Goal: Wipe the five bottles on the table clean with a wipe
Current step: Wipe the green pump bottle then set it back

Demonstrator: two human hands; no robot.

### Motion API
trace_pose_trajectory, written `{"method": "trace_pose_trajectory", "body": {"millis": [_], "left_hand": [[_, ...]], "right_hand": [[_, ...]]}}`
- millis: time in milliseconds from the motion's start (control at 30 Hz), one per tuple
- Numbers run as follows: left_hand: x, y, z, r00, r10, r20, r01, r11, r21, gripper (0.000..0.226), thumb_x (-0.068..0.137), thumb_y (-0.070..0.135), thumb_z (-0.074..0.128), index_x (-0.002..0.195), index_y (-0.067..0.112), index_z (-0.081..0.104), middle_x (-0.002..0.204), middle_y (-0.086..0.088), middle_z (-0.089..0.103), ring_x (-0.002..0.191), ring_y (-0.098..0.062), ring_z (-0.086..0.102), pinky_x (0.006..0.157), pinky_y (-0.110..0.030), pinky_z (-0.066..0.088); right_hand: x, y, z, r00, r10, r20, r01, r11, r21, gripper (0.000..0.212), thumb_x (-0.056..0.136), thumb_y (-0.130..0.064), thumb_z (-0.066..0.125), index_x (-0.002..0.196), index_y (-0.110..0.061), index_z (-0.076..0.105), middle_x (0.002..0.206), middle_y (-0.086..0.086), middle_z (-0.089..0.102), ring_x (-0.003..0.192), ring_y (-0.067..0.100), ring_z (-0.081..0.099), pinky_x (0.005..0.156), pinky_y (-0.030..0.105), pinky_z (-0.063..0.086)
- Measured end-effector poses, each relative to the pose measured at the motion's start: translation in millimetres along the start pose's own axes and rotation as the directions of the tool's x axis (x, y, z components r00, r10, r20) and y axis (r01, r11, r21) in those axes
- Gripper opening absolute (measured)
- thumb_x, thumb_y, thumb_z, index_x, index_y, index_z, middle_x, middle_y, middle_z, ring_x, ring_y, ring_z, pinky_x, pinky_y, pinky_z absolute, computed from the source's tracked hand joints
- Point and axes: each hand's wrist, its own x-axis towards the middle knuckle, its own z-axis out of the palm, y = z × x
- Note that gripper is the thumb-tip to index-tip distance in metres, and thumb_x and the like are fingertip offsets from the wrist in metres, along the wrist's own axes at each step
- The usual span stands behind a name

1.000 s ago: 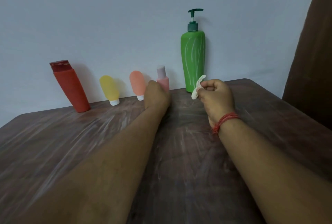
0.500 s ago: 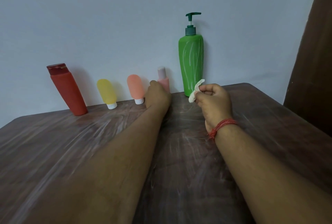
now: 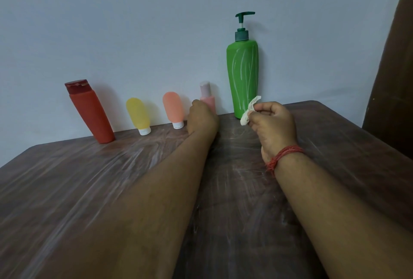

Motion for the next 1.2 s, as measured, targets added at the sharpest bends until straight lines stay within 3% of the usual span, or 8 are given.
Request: {"method": "trace_pose_trajectory", "body": {"millis": [233, 400, 500, 600, 700, 800, 933, 1200], "left_hand": [[-7.9, -4.3, -8.2, 1.0, -0.016, 0.017, 0.017, 0.999, -0.048, 0.05, 0.089, 0.017, 0.071, 0.127, -0.003, 0.046, 0.129, -0.019, 0.056, 0.117, -0.037, 0.058, 0.097, -0.046, 0.051], [-28.8, -5.2, -7.1, 0.998, -0.005, -0.061, 0.002, 0.999, -0.047, 0.053, 0.094, 0.025, 0.066, 0.131, -0.006, 0.044, 0.133, -0.023, 0.052, 0.121, -0.038, 0.054, 0.103, -0.046, 0.046], [-41.5, 1.1, -4.9, 0.994, 0.086, -0.066, -0.089, 0.995, -0.038, 0.049, 0.093, 0.022, 0.061, 0.13, -0.006, 0.044, 0.133, -0.022, 0.051, 0.121, -0.036, 0.051, 0.102, -0.043, 0.045], [-37.9, 15.9, -5.4, 0.985, 0.171, 0.015, -0.168, 0.98, -0.11, 0.056, 0.09, 0.021, 0.066, 0.134, -0.005, 0.042, 0.134, -0.021, 0.05, 0.123, -0.037, 0.052, 0.103, -0.046, 0.046], [-28.9, 30.7, 0.9, 0.975, 0.2, 0.094, -0.18, 0.966, -0.183, 0.059, 0.089, 0.024, 0.074, 0.13, -0.004, 0.042, 0.129, -0.021, 0.053, 0.117, -0.035, 0.056, 0.093, -0.043, 0.05], [-20.0, 39.0, 12.5, 0.968, 0.212, 0.131, -0.186, 0.965, -0.185, 0.061, 0.085, 0.024, 0.08, 0.126, -0.002, 0.043, 0.113, -0.018, 0.057, 0.1, -0.029, 0.057, 0.073, -0.034, 0.041], [-12.8, 44.3, 28.9, 0.973, 0.181, 0.144, -0.157, 0.974, -0.163, 0.065, 0.084, 0.027, 0.082, 0.126, 0.001, 0.04, 0.085, 0.004, 0.04, 0.091, -0.021, 0.049, 0.072, -0.034, 0.039], [-4.3, 46.2, 44.4, 0.973, 0.168, 0.157, -0.135, 0.97, -0.201, 0.067, 0.081, 0.029, 0.084, 0.123, 0.009, 0.035, 0.091, 0.004, 0.046, 0.094, -0.024, 0.054, 0.074, -0.037, 0.048]], "right_hand": [[-1.0, -2.2, -1.4, 1.0, 0.007, -0.008, -0.007, 1.0, 0.027, 0.024, 0.077, 0.005, 0.069, 0.08, -0.019, 0.067, 0.085, 0.006, 0.074, 0.086, 0.023, 0.073, 0.086, 0.048, 0.059], [2.6, -6.9, -7.3, 0.999, 0.015, -0.044, -0.012, 0.999, 0.048, 0.023, 0.078, 0.004, 0.07, 0.081, -0.019, 0.067, 0.087, 0.006, 0.073, 0.086, 0.021, 0.073, 0.086, 0.046, 0.06], [8.8, -12.0, -17.1, 0.996, 0.022, -0.088, -0.016, 0.998, 0.068, 0.023, 0.078, 0.004, 0.07, 0.081, -0.018, 0.067, 0.086, 0.006, 0.073, 0.084, 0.02, 0.073, 0.085, 0.046, 0.06], [13.0, -16.3, -26.1, 0.993, 0.022, -0.12, -0.011, 0.996, 0.091, 0.023, 0.076, 0.004, 0.069, 0.079, -0.019, 0.067, 0.083, 0.004, 0.072, 0.082, 0.019, 0.072, 0.085, 0.046, 0.06], [16.3, -19.6, -31.1, 0.99, 0.032, -0.139, -0.015, 0.992, 0.122, 0.024, 0.076, 0.006, 0.068, 0.079, -0.017, 0.066, 0.082, 0.004, 0.071, 0.08, 0.018, 0.071, 0.085, 0.046, 0.06], [18.9, -21.7, -31.3, 0.988, 0.046, -0.145, -0.022, 0.986, 0.163, 0.024, 0.078, 0.009, 0.067, 0.08, -0.015, 0.065, 0.082, 0.005, 0.07, 0.077, 0.017, 0.07, 0.085, 0.046, 0.06], [22.2, -19.1, -31.5, 0.988, 0.051, -0.146, -0.021, 0.98, 0.196, 0.024, 0.079, 0.009, 0.066, 0.079, -0.015, 0.066, 0.081, 0.003, 0.07, 0.076, 0.015, 0.07, 0.082, 0.042, 0.061], [31.7, -20.9, -40.8, 0.974, 0.113, -0.197, -0.032, 0.927, 0.373, 0.021, 0.08, 0.011, 0.067, 0.088, -0.008, 0.067, 0.091, 0.007, 0.071, 0.084, 0.016, 0.071, 0.073, 0.029, 0.061]]}}
